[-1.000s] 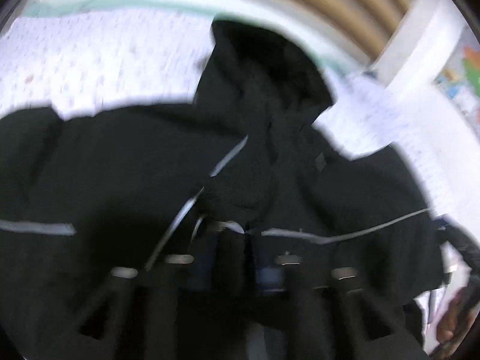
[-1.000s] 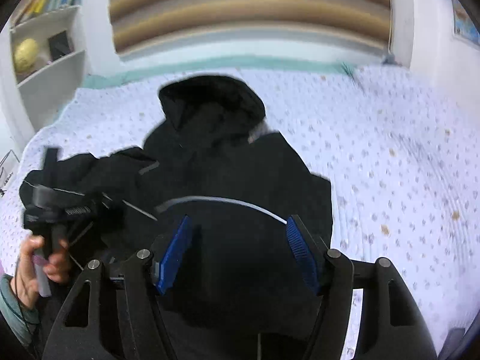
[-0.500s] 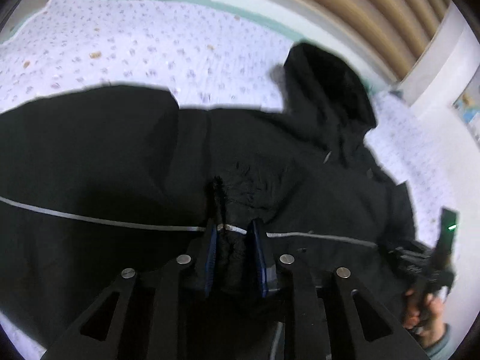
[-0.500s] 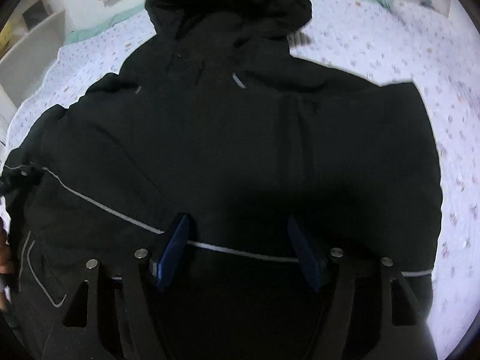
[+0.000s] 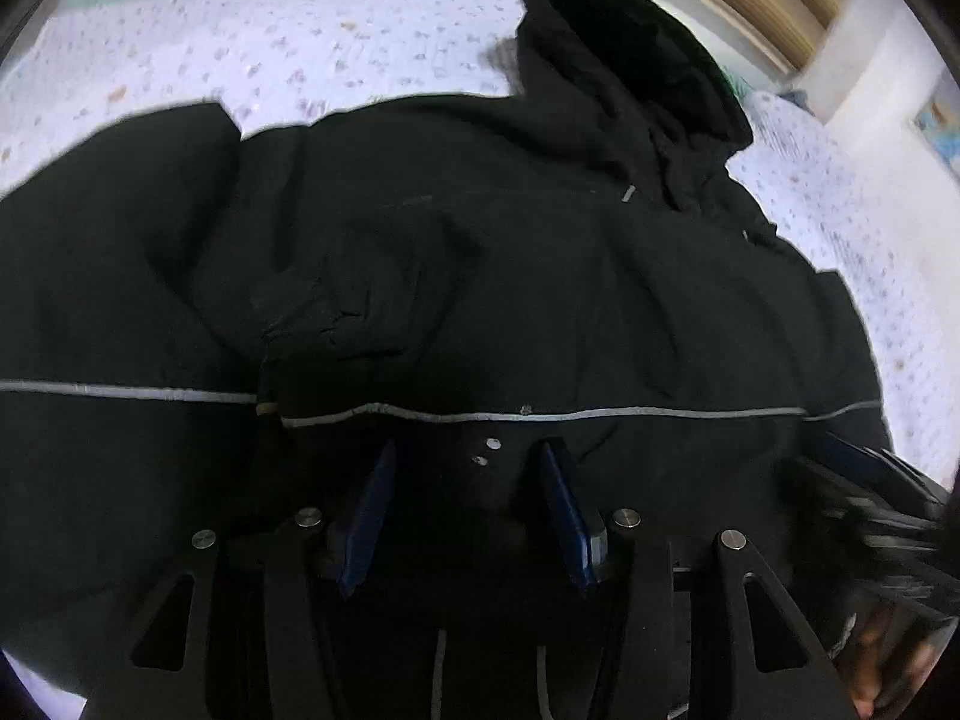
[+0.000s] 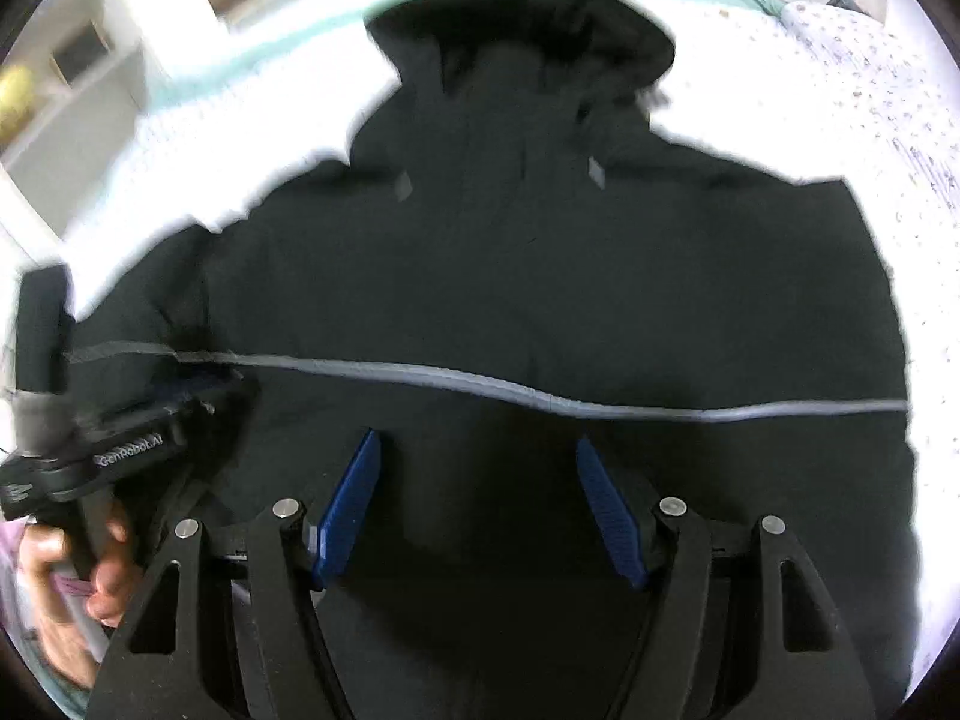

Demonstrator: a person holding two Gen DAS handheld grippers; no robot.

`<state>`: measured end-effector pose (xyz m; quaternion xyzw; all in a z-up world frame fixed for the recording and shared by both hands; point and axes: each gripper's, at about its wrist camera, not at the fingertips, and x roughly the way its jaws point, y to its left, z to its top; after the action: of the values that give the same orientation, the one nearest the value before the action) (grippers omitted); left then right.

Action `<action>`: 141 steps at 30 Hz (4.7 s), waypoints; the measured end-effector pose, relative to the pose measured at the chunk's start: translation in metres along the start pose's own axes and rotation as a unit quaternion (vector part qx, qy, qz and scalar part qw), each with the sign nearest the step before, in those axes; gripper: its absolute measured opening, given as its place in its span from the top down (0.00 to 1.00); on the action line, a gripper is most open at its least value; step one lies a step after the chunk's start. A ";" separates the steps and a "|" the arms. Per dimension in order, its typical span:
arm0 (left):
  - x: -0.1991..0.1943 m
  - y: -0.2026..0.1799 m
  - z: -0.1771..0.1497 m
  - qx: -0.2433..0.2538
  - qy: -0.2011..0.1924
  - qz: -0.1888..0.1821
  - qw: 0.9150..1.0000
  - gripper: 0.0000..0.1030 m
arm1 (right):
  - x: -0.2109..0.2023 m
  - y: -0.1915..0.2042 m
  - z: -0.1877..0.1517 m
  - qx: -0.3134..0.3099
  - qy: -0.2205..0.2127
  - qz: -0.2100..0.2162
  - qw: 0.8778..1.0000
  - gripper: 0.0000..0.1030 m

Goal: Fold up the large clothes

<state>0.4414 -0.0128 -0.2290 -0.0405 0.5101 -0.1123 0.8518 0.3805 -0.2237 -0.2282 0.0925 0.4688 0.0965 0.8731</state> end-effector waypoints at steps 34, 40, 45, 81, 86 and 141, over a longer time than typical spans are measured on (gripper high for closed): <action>-0.176 0.387 -0.056 -0.327 -0.260 0.084 0.905 0.79 | 0.008 0.007 -0.028 -0.038 -0.106 -0.004 0.994 0.14; -0.225 0.304 -0.036 -0.215 -0.332 0.052 0.917 0.82 | 0.008 0.008 -0.028 -0.039 -0.110 -0.003 0.993 0.13; -0.248 0.196 0.000 -0.095 -0.350 0.009 0.932 0.82 | 0.008 0.008 -0.029 -0.038 -0.110 -0.002 0.993 0.13; -0.138 -0.006 -0.014 0.057 -0.122 -0.152 0.979 0.46 | -0.041 0.043 -0.001 -0.030 -0.094 0.106 0.989 0.11; -0.168 0.044 -0.018 0.023 -0.151 -0.074 0.985 0.46 | -0.008 0.059 0.031 0.009 -0.048 0.141 0.989 0.12; -0.002 -0.009 0.057 0.000 -0.057 -0.021 0.998 0.50 | 0.016 -0.058 0.044 -0.017 -0.014 -0.076 0.997 0.21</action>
<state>0.4889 -0.0234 -0.1986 -0.0576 0.4599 -0.1281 0.8768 0.4308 -0.2786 -0.2315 0.0434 0.4603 0.0369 0.8859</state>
